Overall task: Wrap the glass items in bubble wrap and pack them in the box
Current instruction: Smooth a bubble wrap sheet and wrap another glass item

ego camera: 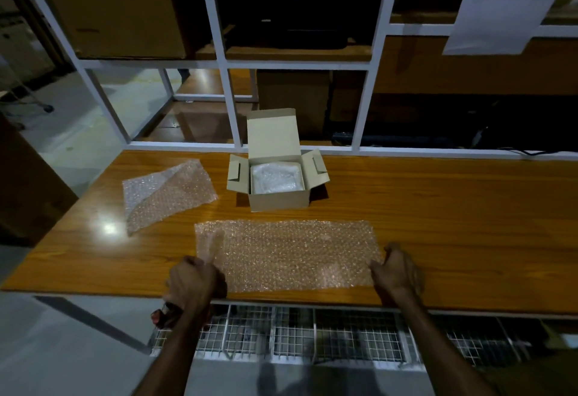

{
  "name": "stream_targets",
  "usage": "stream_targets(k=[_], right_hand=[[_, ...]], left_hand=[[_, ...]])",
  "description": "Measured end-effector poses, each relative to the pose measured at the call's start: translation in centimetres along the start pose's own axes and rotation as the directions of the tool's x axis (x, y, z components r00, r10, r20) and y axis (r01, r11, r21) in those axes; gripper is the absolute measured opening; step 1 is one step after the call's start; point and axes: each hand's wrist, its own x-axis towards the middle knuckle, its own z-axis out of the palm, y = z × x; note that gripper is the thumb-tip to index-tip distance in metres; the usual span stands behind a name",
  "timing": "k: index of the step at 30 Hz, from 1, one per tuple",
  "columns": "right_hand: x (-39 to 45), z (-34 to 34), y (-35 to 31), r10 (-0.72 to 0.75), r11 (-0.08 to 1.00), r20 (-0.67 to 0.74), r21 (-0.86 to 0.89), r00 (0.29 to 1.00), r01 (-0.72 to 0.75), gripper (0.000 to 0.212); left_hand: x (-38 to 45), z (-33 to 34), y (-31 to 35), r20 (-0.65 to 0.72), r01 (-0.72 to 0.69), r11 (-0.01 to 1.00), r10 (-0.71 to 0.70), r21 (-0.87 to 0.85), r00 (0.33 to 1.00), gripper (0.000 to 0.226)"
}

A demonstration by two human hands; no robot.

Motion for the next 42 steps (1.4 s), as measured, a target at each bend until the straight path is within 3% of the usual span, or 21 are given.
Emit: stream_targets(k=[2, 6, 8, 11, 13, 18, 23, 26, 29, 32, 34, 36, 39, 42], right_hand=[[0.3, 0.1, 0.4, 0.0, 1.0, 0.011, 0.006, 1.0, -0.001, 0.065], [0.6, -0.1, 0.7, -0.011, 1.0, 0.031, -0.015, 0.999, 0.011, 0.067], [0.9, 0.0, 0.9, -0.03, 1.0, 0.046, -0.005, 0.998, 0.03, 0.07], [1.3, 0.0, 1.0, -0.055, 0.998, 0.08, 0.014, 0.995, 0.054, 0.069], [1.3, -0.3, 0.9, -0.066, 0.998, 0.1, 0.019, 0.993, 0.065, 0.062], [1.7, -0.8, 1.3, -0.108, 0.994, 0.156, 0.034, 0.982, 0.103, 0.059], [2.4, -1.6, 1.6, -0.144, 0.987, 0.219, 0.106, 0.965, 0.123, 0.056], [2.9, -1.8, 2.0, -0.155, 0.983, 0.249, 0.133, 0.956, 0.125, 0.054], [3.2, -1.8, 2.2, -0.177, 0.972, 0.265, 0.196, 0.948, 0.127, 0.051], [3.3, -1.6, 2.5, -0.175, 0.969, 0.236, 0.211, 0.956, 0.125, 0.046], [2.9, -1.6, 2.4, -0.132, 0.972, 0.152, 0.213, 0.98, 0.098, 0.04], [2.0, -1.6, 1.5, -0.128, 0.98, -0.004, 0.152, 0.992, 0.127, 0.029], [0.3, -0.8, -0.7, -0.312, 0.947, -0.096, 0.041, 0.945, 0.317, 0.031], [-1.2, 1.6, -2.9, -0.605, 0.789, 0.05, -0.089, 0.794, 0.607, 0.046]], left_hand=[[-1.0, 0.3, 0.7, 0.058, -0.084, 0.987, 0.093, -0.14, 0.994, 0.014], [-2.5, 2.2, 2.4, -0.018, -0.164, 0.944, 0.166, -0.287, 0.986, 0.024], [-4.2, 3.6, 3.3, -0.057, -0.273, 0.894, 0.271, -0.356, 0.961, 0.033], [-7.7, 5.9, 4.8, -0.075, -0.457, 0.772, 0.476, -0.441, 0.876, 0.035], [-10.0, 7.7, 6.0, -0.063, -0.577, 0.714, 0.606, -0.397, 0.793, 0.03], [-14.7, 12.3, 8.0, 0.15, -0.719, 0.64, 0.766, -0.271, 0.625, 0.028], [-17.5, 14.1, 10.8, 0.556, -0.81, 0.575, 0.714, -0.117, 0.426, 0.044], [-17.8, 15.1, 11.1, 0.675, -0.859, 0.503, 0.667, -0.096, 0.315, 0.063], [-18.3, 14.5, 10.9, 0.66, -0.82, 0.549, 0.677, -0.161, 0.325, 0.064], [-18.1, 13.3, 10.7, 0.568, -0.746, 0.612, 0.723, -0.263, 0.393, 0.045], [-17.1, 12.9, 10.2, 0.469, -0.779, 0.595, 0.755, -0.197, 0.458, 0.035], [-15.1, 13.3, 9.0, 0.402, -0.843, 0.536, 0.783, -0.047, 0.475, 0.03], [-11.9, 14.1, 7.1, 0.477, -0.886, 0.424, 0.749, 0.188, 0.46, 0.05], [-10.0, 14.3, 5.7, 0.58, -0.869, 0.398, 0.648, 0.295, 0.494, 0.066]])
